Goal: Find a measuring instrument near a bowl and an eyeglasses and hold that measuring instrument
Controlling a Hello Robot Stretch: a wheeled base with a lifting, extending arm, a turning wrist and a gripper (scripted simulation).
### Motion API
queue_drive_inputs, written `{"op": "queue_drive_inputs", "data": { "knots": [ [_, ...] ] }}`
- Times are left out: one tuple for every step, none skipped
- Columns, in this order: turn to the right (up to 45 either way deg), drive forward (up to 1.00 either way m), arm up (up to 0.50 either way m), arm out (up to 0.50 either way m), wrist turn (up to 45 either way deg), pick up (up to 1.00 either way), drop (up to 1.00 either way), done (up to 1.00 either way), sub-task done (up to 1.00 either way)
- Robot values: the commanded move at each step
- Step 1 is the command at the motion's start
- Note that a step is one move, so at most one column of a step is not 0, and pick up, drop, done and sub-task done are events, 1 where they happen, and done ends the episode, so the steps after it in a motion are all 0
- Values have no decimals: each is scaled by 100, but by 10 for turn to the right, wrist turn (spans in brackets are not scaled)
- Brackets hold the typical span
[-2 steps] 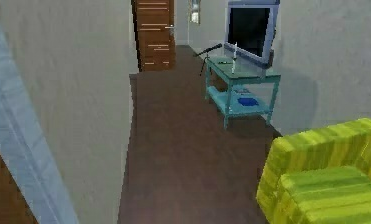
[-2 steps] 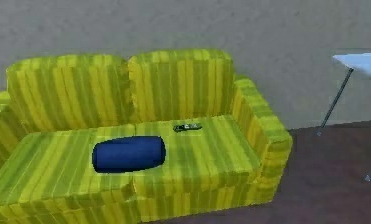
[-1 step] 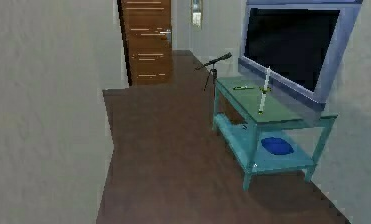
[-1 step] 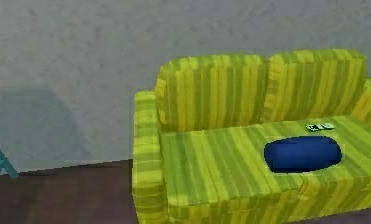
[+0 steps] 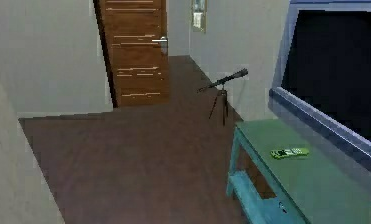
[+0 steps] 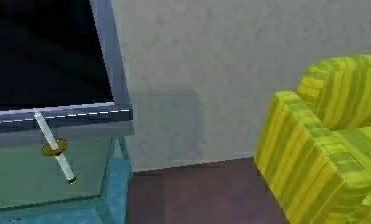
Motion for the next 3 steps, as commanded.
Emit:
{"op": "queue_drive_inputs", "data": {
  "knots": [
    [0, 100, 0, 0, 0, 0, 0, 0, 0],
    [0, 100, 0, 0, 0, 0, 0, 0, 0],
    [0, 60, 0, 0, 0, 0, 0, 0, 0]
  ]
}}
